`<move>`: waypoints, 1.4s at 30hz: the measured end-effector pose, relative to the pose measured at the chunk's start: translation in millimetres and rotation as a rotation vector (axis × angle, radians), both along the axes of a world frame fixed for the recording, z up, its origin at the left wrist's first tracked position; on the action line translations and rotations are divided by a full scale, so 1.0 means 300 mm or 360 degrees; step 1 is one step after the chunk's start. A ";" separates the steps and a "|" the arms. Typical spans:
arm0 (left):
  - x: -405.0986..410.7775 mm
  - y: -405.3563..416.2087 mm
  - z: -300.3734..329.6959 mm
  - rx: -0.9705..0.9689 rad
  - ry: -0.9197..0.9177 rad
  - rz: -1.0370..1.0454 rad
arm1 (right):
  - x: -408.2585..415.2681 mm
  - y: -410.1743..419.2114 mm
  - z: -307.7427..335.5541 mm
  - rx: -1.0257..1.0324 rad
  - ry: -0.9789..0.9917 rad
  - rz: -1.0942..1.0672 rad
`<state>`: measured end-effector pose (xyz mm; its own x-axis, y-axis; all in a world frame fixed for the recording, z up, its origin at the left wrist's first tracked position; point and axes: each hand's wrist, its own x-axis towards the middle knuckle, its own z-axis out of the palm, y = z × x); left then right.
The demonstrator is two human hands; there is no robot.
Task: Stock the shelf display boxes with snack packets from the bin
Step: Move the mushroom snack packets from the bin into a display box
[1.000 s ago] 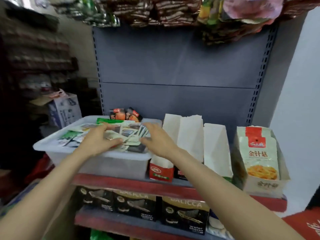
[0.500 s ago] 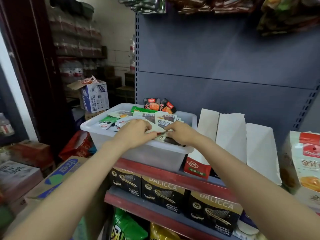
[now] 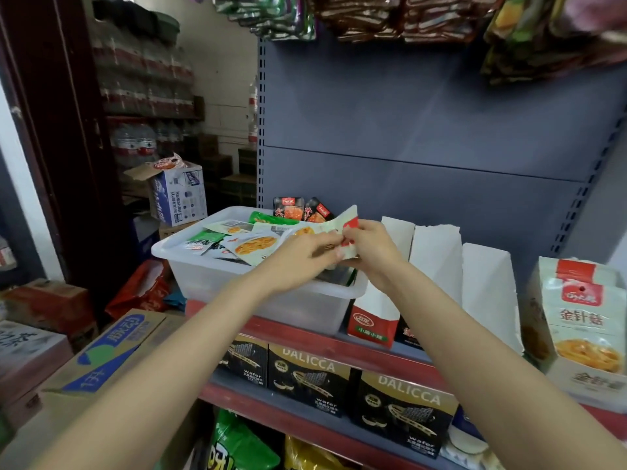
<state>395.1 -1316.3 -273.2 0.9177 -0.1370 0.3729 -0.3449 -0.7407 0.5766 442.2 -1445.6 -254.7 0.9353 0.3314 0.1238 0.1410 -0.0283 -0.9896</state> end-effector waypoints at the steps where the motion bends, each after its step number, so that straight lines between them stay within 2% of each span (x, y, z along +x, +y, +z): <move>1: 0.001 -0.011 0.000 -0.0015 -0.0031 0.0010 | 0.006 -0.030 0.000 -0.0002 -0.0022 -0.0101; 4: 0.024 -0.029 0.005 -0.0038 -0.0269 0.0218 | 0.010 -0.144 0.002 -0.0051 -0.0135 -0.0242; 6: 0.036 -0.055 0.021 0.0048 -0.0270 0.0291 | 0.005 -0.233 0.002 -0.0097 -0.0261 -0.0268; 9: 0.057 -0.144 0.042 -0.0078 -0.0118 0.0146 | -0.006 -0.368 0.000 -0.0050 -0.0366 -0.0378; 14: 0.102 -0.398 0.037 -0.0374 -0.0163 -0.0076 | -0.021 -0.599 -0.027 0.0374 -0.0225 -0.0626; 17: 0.122 -0.576 0.026 -0.0519 -0.0126 -0.0128 | -0.029 -0.740 -0.041 0.0398 -0.0192 -0.0747; 22: 0.157 -0.826 0.033 -0.0422 -0.0101 -0.0239 | -0.049 -0.955 -0.017 0.0420 -0.0357 -0.0952; 26: 0.178 -0.953 0.047 -0.0279 -0.0118 -0.0275 | -0.045 -1.055 0.010 0.0420 -0.0477 -0.0955; 31: 0.222 -1.001 0.016 -0.0179 0.0004 -0.0266 | 0.009 -1.106 -0.022 0.0167 -0.0549 -0.0939; 37: 0.211 -0.998 0.018 -0.0394 -0.0141 -0.0211 | 0.042 -1.150 -0.039 0.0060 -0.0622 -0.0903; 42: 0.222 -1.010 -0.017 -0.0281 -0.0207 -0.0264 | 0.062 -1.132 -0.081 -0.0276 -0.0696 -0.0808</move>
